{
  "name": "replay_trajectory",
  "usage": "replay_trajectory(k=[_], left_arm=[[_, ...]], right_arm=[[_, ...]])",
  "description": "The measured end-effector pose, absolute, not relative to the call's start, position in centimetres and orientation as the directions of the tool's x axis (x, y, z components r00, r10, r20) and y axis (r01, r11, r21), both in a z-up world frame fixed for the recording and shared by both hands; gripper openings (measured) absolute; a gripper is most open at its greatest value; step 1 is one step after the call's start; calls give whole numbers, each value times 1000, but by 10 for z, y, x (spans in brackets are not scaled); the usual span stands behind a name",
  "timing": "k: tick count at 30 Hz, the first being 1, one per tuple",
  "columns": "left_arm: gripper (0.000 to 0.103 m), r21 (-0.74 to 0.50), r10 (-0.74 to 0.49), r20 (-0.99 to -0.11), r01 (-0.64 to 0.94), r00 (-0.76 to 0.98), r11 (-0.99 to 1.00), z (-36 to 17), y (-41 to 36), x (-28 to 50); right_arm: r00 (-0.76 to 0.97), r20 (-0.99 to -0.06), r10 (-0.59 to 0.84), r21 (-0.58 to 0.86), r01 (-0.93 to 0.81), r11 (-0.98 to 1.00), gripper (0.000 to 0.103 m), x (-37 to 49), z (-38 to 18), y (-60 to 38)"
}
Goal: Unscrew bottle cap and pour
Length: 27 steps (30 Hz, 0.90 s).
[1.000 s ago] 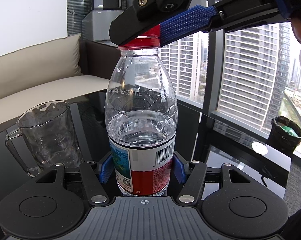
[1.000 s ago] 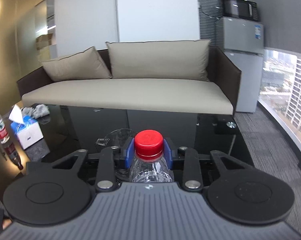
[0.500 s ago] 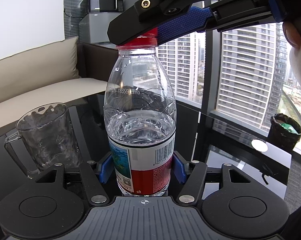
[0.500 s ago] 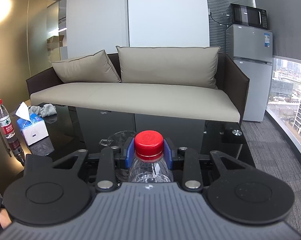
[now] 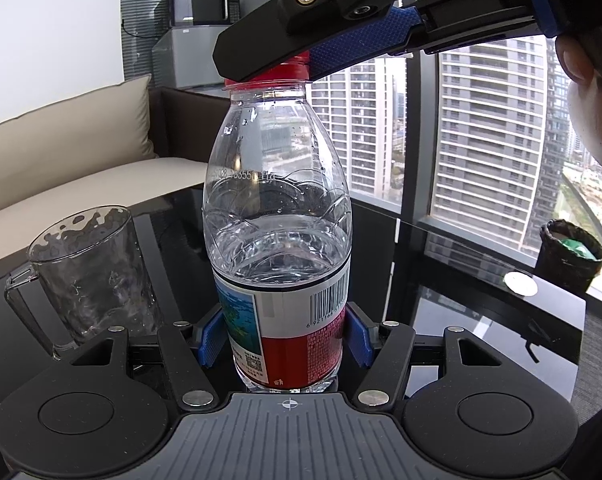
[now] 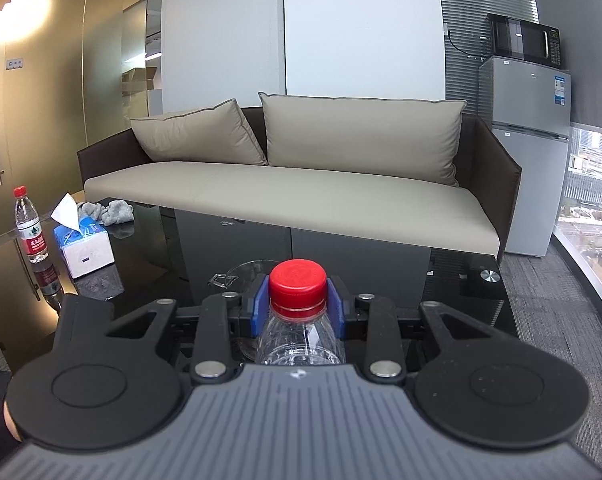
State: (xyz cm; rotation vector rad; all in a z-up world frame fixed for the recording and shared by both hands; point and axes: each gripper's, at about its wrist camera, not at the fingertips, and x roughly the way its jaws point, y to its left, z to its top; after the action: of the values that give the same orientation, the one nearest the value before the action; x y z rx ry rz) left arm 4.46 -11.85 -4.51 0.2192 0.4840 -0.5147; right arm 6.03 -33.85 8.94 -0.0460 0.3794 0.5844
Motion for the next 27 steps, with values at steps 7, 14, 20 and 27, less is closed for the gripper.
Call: replay_trajectory(k=[7, 14, 20, 27], left_arm=[[57, 89, -420, -493, 525, 762, 847, -47, -118, 47], [58, 98, -416, -493, 524, 764, 846, -48, -121, 46], [58, 101, -413, -494, 522, 765, 847, -48, -122, 46], [58, 102, -412, -495, 522, 765, 847, -47, -122, 47]], right_arm=[[761, -360, 539, 61, -558, 828, 33, 61, 88, -340], [759, -361, 542, 63, -560, 826, 33, 61, 88, -341], [759, -355, 545, 116, -543, 832, 33, 61, 91, -342], [768, -354, 533, 127, -525, 841, 34, 60, 92, -340]])
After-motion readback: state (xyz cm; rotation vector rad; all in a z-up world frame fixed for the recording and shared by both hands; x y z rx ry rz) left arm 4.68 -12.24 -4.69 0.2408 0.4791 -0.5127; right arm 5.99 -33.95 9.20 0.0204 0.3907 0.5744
